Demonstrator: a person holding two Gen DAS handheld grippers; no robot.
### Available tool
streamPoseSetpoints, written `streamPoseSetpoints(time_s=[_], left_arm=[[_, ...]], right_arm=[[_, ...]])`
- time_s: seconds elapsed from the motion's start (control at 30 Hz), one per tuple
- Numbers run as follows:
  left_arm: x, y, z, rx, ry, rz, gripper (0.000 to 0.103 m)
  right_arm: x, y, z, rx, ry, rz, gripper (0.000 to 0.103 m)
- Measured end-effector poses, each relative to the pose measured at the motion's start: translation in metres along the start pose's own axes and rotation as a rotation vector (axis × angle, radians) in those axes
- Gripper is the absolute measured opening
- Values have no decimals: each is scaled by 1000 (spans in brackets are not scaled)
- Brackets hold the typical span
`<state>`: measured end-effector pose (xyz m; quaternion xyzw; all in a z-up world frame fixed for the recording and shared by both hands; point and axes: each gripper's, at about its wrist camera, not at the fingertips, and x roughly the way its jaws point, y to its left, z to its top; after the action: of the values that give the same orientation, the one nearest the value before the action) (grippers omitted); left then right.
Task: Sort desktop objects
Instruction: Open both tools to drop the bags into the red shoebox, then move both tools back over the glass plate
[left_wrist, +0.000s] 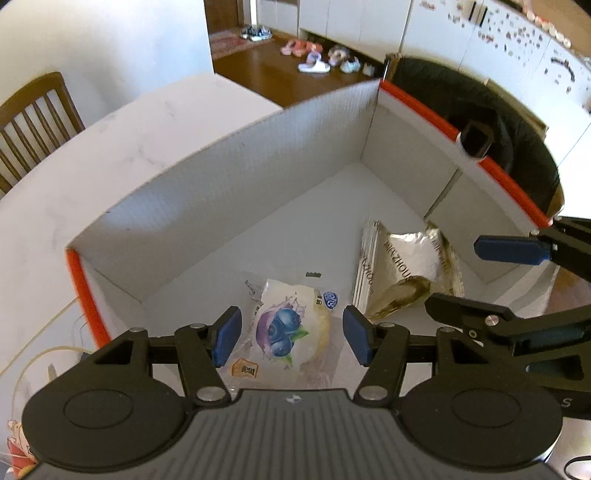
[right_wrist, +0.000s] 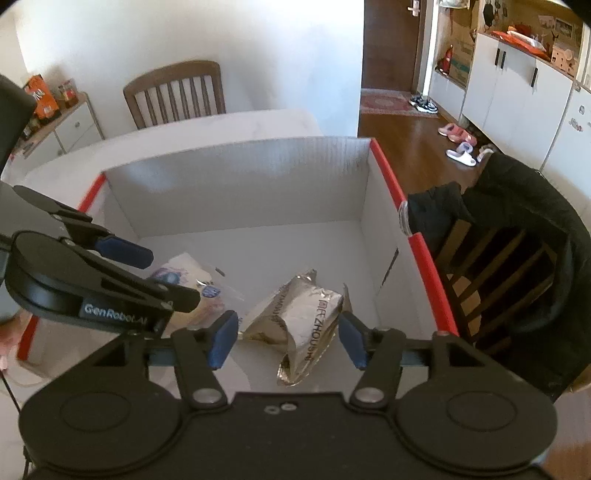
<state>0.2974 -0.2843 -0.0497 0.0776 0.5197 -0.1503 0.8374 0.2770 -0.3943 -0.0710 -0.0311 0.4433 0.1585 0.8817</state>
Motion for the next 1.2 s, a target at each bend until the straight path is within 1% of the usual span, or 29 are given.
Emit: streamPoseSetpoints(time_s=[0.07, 0.17, 0.23, 0.27, 0.33, 0.5, 0.67, 0.77, 0.8, 0.87, 1.03, 1.2], left_arm=[[-7, 5, -1, -11, -29, -10, 59], [-15, 12, 6, -29, -75, -24, 59], [-26, 12, -1, -34, -106, -28, 59], [-20, 9, -2, -36, -121, -27, 59], [-28, 13, -6, -48, -156, -22, 59], [-58, 18, -23, -85, -231, -25, 59], [-79, 23, -41, -101, -296, 8, 59], [-93, 29, -53, -105, -330, 15, 59], [-97, 31, -57, -109, -338, 20, 59], [-103, 36, -65, -118, -350, 17, 64], [-116, 54, -89, -141, -369, 7, 64], [-127, 77, -114, -157, -381, -7, 73]], right_arm=[[-7, 0, 0, -3, -17, 9, 65], [-17, 3, 0, -15, -39, 19, 65], [-24, 4, 0, -21, -51, 29, 66], [-27, 4, 0, -24, -58, 37, 67], [-33, 5, -1, -25, -76, 49, 71], [-47, 9, -1, -32, -115, 75, 76], [-57, 19, -2, -31, -135, 112, 78], [-64, 27, -4, -31, -154, 121, 83], [-67, 30, -5, -34, -163, 123, 85], [-72, 36, -8, -41, -173, 124, 86], [-81, 59, -15, -59, -195, 123, 90], [-86, 92, -23, -93, -218, 118, 93]])
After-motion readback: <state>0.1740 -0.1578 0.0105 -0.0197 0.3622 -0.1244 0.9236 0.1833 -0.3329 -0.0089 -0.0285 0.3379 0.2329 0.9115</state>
